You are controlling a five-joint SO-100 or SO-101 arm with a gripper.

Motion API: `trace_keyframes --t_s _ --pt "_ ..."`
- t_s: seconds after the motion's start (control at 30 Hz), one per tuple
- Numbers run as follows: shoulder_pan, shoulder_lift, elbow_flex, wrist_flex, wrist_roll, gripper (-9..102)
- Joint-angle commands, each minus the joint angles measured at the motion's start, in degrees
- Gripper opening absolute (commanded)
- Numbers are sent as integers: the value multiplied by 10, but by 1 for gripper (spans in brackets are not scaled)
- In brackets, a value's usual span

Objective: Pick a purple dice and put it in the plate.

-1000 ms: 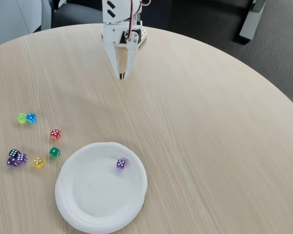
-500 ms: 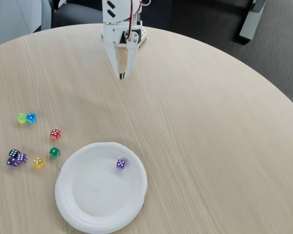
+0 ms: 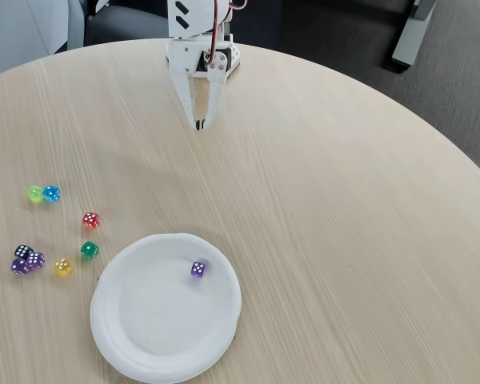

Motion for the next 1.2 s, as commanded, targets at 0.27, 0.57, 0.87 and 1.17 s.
trace_keyframes --t_s 0.27,0.57,0.87,1.17 --pt "0 1 -4 -1 -4 2" --pt "0 1 -4 -1 -4 2" --pt "0 1 -4 -1 -4 2" --pt "0 1 -4 -1 -4 2"
